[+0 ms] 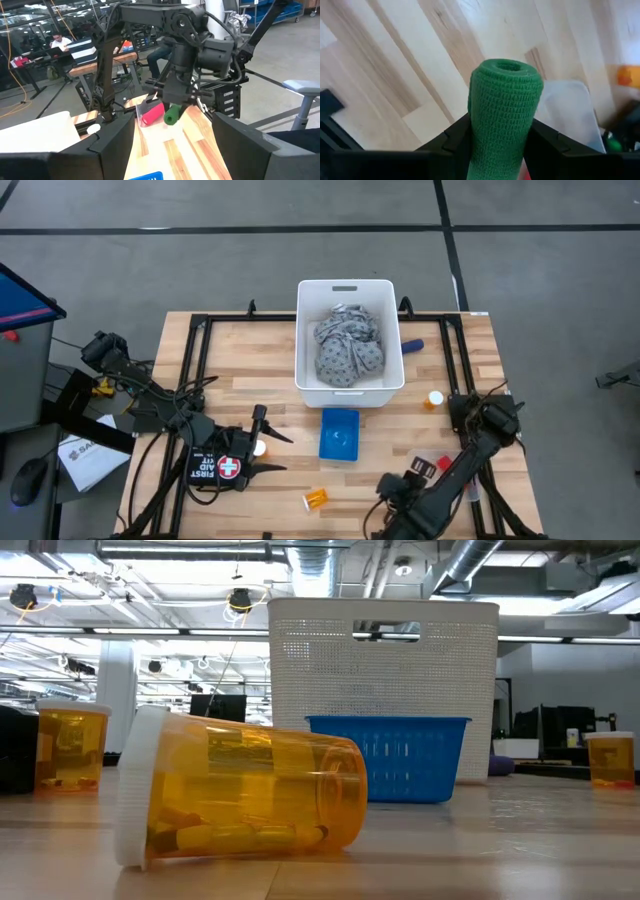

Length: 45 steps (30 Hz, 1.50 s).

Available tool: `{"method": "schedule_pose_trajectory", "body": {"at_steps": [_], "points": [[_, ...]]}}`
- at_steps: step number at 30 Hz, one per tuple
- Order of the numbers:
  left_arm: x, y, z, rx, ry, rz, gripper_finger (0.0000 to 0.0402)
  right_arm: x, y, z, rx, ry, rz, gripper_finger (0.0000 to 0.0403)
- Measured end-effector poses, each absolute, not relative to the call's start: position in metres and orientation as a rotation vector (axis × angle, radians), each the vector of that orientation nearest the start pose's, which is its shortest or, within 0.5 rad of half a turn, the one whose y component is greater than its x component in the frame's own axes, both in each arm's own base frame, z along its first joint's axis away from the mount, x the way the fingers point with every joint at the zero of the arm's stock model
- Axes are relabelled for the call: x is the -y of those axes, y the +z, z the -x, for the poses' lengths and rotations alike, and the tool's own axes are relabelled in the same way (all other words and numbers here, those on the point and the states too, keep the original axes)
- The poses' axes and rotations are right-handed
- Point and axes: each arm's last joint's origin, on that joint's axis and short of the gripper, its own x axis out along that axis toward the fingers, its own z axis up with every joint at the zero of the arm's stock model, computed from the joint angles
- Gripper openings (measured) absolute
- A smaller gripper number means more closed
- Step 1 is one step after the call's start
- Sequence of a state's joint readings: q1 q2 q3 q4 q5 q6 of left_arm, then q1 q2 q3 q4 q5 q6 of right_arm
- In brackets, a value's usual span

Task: Pick & place medical supplies in basket/bin
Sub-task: Put the green bandage into the transparent bin

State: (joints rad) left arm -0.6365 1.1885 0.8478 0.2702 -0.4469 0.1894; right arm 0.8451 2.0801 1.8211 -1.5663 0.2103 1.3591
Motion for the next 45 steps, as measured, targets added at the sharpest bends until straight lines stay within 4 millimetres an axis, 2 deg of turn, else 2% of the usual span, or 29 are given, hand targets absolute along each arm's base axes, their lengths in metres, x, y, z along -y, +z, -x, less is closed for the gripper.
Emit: {"method": "schedule_pose_trajectory", "body": {"at_steps": [6, 15, 21, 29, 36, 45], "points": [[0.148, 0.317, -0.221, -0.042, -0.195, -0.22, 0.0259, -0.265, 0.233, -0.226, -1.436, -0.734, -0.144, 0.0143], [0.148, 0.317, -0.221, -0.042, -0.195, -0.22, 0.0259, -0.232, 0.235, -0.173, -1.41, -0.899, -0.243, 0.0143], [0.148, 0.317, -0.221, -0.042, -0.195, -0.221, 0.0259, -0.216, 0.236, -0.15, -1.353, -0.896, -0.375, 0.0143], [0.148, 0.317, -0.221, -0.043, -0.195, -0.221, 0.0259, -0.204, 0.217, -0.142, -1.326, -0.791, -0.534, 0.0143], [0.148, 0.317, -0.221, -0.042, -0.195, -0.221, 0.0259, -0.204, 0.204, -0.139, -1.411, -0.805, -0.547, 0.0146], [0.148, 0.317, -0.221, -0.042, -0.195, -0.221, 0.0259, -0.208, 0.203, -0.141, -1.429, -0.771, -0.563, 0.0196]]}}
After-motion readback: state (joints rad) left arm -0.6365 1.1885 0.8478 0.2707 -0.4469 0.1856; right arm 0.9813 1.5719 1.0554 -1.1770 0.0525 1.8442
